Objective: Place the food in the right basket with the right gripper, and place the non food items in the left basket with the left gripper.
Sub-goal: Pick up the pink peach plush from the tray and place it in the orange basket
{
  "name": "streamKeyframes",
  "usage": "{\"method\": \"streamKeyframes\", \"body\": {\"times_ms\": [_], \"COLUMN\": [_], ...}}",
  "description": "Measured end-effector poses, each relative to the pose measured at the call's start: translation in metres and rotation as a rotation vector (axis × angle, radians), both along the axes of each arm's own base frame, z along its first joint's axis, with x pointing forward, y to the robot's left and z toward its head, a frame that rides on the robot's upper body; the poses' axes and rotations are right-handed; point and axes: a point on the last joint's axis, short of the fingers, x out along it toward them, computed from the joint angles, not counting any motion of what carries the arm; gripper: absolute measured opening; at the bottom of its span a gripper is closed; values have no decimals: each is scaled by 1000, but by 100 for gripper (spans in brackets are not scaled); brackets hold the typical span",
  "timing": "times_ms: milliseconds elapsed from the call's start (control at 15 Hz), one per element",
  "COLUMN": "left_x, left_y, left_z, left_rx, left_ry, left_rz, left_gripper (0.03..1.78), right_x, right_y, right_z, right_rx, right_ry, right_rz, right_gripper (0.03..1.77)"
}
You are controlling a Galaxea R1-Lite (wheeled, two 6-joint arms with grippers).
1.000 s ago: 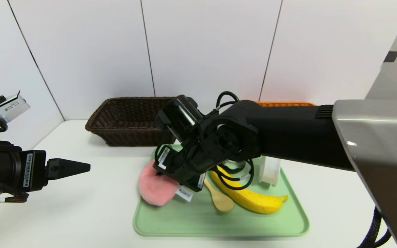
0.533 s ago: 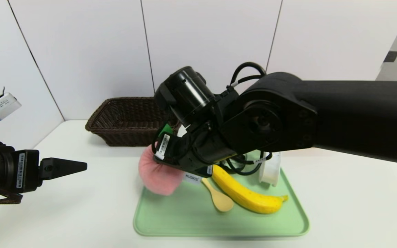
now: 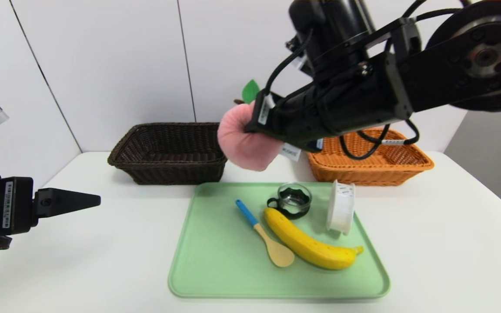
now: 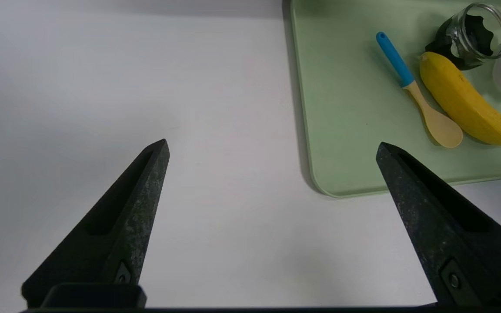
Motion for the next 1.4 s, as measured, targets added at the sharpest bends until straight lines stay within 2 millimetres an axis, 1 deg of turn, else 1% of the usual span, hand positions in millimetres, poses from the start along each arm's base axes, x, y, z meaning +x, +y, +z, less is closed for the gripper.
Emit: {"method": "streamKeyframes", "body": {"times_ms": [133, 267, 467, 600, 800, 933, 1067, 1200, 1400], "left_x": [1, 2, 5, 5, 4, 5, 7, 8, 9], "left_y": [0, 0, -1, -1, -2, -3, -4, -5, -7], "left_z": [1, 1, 0, -3, -3, -3, -2, -1, 0], "left_rx": [21, 27, 23, 20, -10, -15, -17, -17, -19], "left_ry": [-10, -27, -50, -46, -33, -31, -32, -35, -36], "left_rz": [8, 4, -3, -13, -60, -67, -72, -79, -88], "left_gripper": [169, 169, 169, 169, 169, 169, 169, 169, 169], "right_x": [18, 34, 58, 73, 91, 105, 123, 142, 163], "right_y": [-40, -77, -124, -146, -161, -165, -169, -174, -179], "right_z": [12, 16, 11, 0, -14, -25, -37, -53, -80], "right_rx": [17, 24, 29, 17, 36, 35, 46, 63, 75], "right_ry": [-25, -9, 25, 53, 99, 109, 95, 86, 126], "right_rz": [-104, -218, -382, -449, -465, -482, -504, -532, -571], "right_gripper": [67, 67, 67, 67, 67, 67, 67, 67, 67]}}
